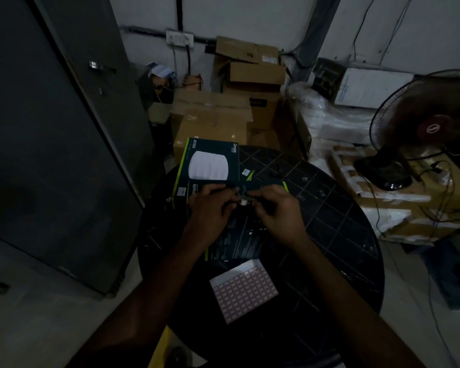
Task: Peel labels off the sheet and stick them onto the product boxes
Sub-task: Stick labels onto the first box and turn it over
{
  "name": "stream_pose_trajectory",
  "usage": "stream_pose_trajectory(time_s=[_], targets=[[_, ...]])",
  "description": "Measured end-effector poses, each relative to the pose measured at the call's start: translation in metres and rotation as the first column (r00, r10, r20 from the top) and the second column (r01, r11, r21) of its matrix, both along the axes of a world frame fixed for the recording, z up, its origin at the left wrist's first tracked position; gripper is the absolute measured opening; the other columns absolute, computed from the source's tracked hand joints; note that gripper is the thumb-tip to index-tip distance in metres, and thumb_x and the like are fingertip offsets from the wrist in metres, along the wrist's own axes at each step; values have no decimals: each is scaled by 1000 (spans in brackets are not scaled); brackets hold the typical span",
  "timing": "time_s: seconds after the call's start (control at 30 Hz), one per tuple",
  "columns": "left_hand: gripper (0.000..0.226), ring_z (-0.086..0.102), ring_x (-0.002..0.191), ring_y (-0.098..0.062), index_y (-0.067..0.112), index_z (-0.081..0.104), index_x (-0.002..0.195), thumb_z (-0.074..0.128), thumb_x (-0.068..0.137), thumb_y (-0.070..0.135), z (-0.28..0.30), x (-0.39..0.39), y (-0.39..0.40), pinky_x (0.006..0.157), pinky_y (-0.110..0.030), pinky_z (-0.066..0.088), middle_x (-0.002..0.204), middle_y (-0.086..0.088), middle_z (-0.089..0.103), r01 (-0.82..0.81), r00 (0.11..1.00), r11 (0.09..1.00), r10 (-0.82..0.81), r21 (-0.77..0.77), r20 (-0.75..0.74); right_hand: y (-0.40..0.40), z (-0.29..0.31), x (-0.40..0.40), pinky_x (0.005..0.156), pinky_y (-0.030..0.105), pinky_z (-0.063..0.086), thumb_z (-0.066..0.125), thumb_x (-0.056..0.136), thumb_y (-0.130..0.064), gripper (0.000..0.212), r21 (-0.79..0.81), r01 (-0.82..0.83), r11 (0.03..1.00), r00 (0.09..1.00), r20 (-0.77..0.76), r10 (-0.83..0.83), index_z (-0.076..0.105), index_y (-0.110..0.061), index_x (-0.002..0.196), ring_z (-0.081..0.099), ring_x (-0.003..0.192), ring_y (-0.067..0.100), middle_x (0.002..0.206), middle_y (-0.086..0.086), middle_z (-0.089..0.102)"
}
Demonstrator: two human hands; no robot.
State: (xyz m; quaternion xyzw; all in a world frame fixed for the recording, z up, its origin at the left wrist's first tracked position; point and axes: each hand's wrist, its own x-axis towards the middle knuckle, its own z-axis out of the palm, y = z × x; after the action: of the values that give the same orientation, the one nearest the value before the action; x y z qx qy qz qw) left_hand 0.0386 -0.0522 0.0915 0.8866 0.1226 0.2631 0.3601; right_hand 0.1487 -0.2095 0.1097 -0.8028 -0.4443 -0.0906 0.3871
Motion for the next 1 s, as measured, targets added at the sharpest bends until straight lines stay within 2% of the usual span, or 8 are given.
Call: stream_pose_trajectory(time_s=[0.1,0.2,0.37,0.43,0.53,0.7,0.87,1.0], targets=[[39,50,124,-16,28,64,125,68,88,19,-2,1,2,106,-52,40,110,30,39,-14,1000,1000,14,16,-14,11,6,2,81,22,50,72,88,-14,11,29,29,999,997,-75,-27,77,-16,97,63,90,9,93,-6,68],[38,48,126,-15,30,64,125,67,89,21,-7,4,5,107,-50,40,116,17,45,-26,999,1000,26,0,-40,18,0,3,80,29,47,75,85,-18,5,-71,13,997,1000,8,-13,77,-22,86,59,88,13,88,-8,68],[39,49,125,-18,33,61,128,65,90,25,-13,6,6,108,-47,40,128,2,52,-47,997,998,45,-33,-65,13,-13,2,74,27,42,76,85,-18,5,-29,-2,1000,992,126,6,77,-13,88,54,86,19,85,-1,63],[37,48,126,-16,34,62,127,65,90,26,-17,6,5,111,-38,32,127,4,56,-56,997,998,57,10,-59,10,-21,1,70,34,44,74,87,-16,9,-8,-26,1000,977,214,27,76,-8,90,54,83,23,84,4,61],[36,45,127,-11,37,61,126,63,91,29,-20,6,6,99,-21,15,126,10,60,-72,994,990,81,121,-72,11,-24,1,66,41,45,71,89,-18,12,-16,-29,999,962,272,32,76,-8,91,53,80,25,83,6,60],[34,46,122,-6,30,64,123,66,89,24,-13,4,2,97,-32,23,122,10,64,-67,998,984,69,164,-3,13,-24,2,72,41,46,78,83,-25,8,37,53,998,989,137,-58,78,-20,90,54,84,19,86,-4,62],[26,42,129,-14,40,67,113,67,88,33,-8,-4,1,99,-36,22,131,20,60,-92,995,952,101,292,-19,6,-24,-2,92,37,30,74,78,-53,16,-11,269,963,955,133,-265,76,-43,90,44,116,20,117,-13,61],[20,29,139,-24,53,68,103,67,82,51,-7,-12,15,106,-47,19,148,15,45,-171,981,929,191,329,-31,-2,-24,-5,102,37,38,82,74,-42,17,63,245,967,967,57,-249,79,-32,88,41,128,26,133,-2,56]])
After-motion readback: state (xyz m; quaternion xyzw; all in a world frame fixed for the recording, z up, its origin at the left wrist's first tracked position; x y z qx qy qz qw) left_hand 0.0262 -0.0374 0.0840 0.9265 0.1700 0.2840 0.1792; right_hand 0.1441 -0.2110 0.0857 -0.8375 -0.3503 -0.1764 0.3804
